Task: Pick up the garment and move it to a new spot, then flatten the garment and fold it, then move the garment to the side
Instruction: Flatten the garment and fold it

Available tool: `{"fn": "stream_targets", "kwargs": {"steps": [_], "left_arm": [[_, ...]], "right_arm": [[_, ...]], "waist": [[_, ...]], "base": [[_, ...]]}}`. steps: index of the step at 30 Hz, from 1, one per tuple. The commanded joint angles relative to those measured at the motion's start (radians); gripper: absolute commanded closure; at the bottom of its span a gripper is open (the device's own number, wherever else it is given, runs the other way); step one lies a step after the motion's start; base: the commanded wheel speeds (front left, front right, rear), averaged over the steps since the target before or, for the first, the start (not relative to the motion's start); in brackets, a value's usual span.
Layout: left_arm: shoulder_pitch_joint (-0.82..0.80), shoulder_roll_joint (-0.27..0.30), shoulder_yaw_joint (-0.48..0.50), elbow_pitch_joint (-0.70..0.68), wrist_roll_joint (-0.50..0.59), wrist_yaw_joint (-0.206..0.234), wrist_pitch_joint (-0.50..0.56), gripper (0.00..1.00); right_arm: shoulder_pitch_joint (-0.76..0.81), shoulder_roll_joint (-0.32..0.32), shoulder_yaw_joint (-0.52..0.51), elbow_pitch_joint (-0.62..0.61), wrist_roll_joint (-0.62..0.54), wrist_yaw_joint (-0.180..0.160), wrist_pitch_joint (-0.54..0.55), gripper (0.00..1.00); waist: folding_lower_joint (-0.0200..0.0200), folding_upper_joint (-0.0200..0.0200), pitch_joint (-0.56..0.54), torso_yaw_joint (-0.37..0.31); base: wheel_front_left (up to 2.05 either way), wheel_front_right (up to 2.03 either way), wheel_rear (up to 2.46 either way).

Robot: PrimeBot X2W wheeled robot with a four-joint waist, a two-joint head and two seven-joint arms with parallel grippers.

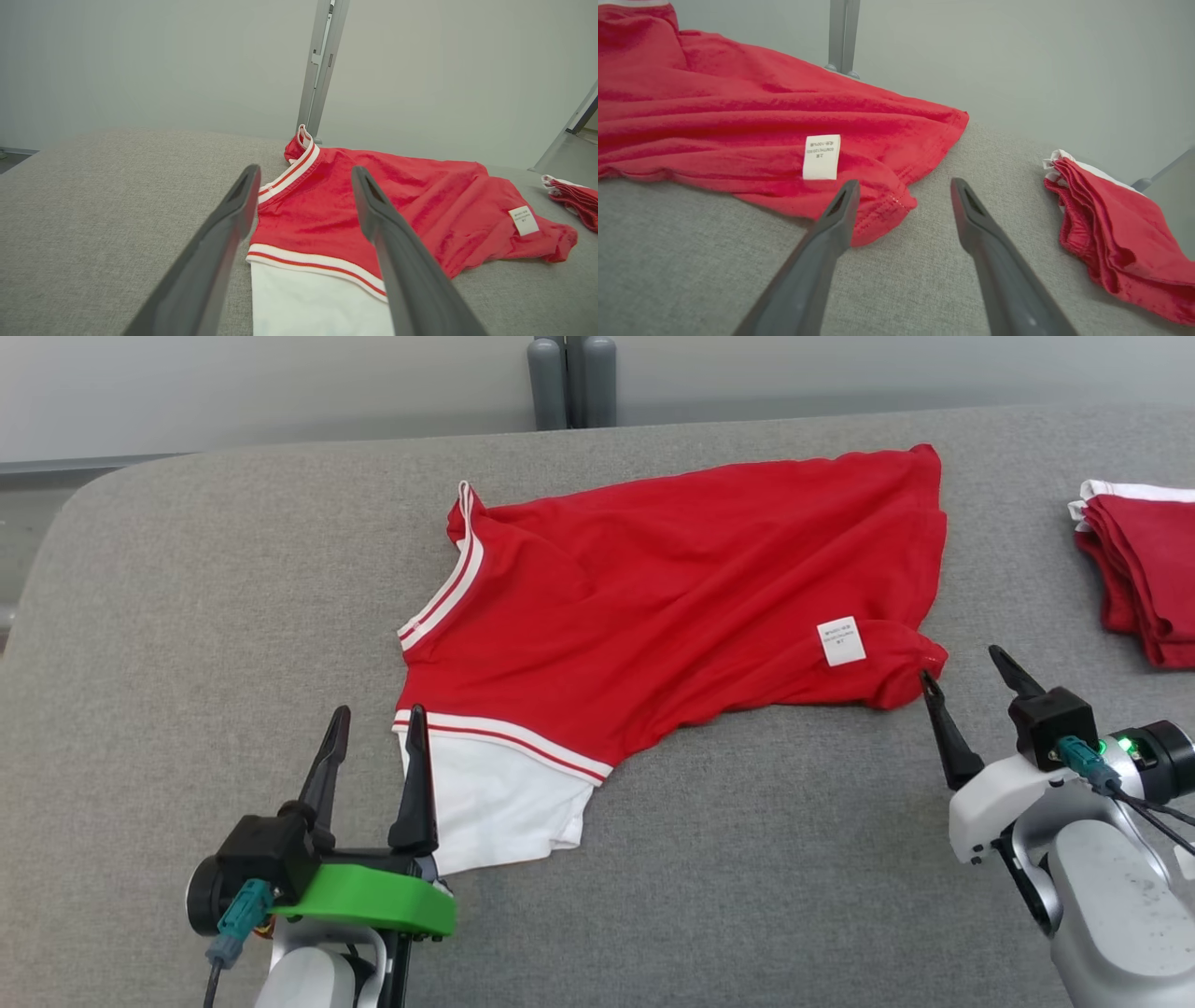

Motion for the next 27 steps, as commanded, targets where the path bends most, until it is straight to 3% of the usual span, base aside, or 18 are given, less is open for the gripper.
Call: {"fn": "stream_targets", "kwargs": {"steps": [1, 14, 15, 16, 17, 18, 27], "left_arm": [[-0.009, 0.002, 0.0, 0.002, 0.002, -0.001, -0.003, 0.0], [-0.029, 0.002, 0.002, 0.001, 0.007, 0.001, -0.003, 0.0], [-0.029, 0.002, 0.003, 0.002, 0.007, 0.001, -0.003, 0.0], [-0.031, 0.002, 0.004, 0.003, 0.008, 0.001, -0.003, 0.0], [-0.031, 0.002, 0.004, 0.003, 0.008, 0.002, -0.003, 0.0], [-0.031, 0.002, 0.005, 0.003, 0.008, 0.002, -0.003, 0.0], [-0.022, 0.002, 0.011, 0.001, 0.009, 0.006, -0.003, 0.0]], "right_arm": [[-0.02, -0.008, -0.004, 0.015, -0.01, -0.001, 0.007, 0.0], [-0.16, -0.04, 0.08, 0.235, 0.0, -0.002, 0.062, 0.0], [-0.167, -0.042, 0.085, 0.245, 0.004, -0.002, 0.059, 0.27], [-0.18, -0.043, 0.098, 0.267, 0.011, -0.002, 0.052, 0.71], [-0.187, -0.043, 0.105, 0.278, 0.016, -0.002, 0.049, 0.82], [-0.192, -0.044, 0.109, 0.287, 0.02, -0.002, 0.047, 1.0], [-0.252, -0.068, 0.136, 0.331, 0.02, -0.002, 0.018, 1.0]], "waist": [[0.0, -0.0001, 0.009, 0.011], [0.0, -0.0001, 0.047, 0.058], [0.0, -0.0001, 0.047, 0.059], [0.0, -0.0001, 0.047, 0.061], [0.0, -0.0001, 0.047, 0.062], [0.0, -0.0001, 0.046, 0.062], [0.0, -0.0001, 0.035, 0.046]], "base": [[0.0, 0.0, 0.0], [0.0, 0.0, 0.0], [0.0, 0.0, 0.0], [0.0, 0.0, 0.0], [0.0, 0.0, 0.0], [0.0, 0.0, 0.0], [0.0, 0.0, 0.0]]}}
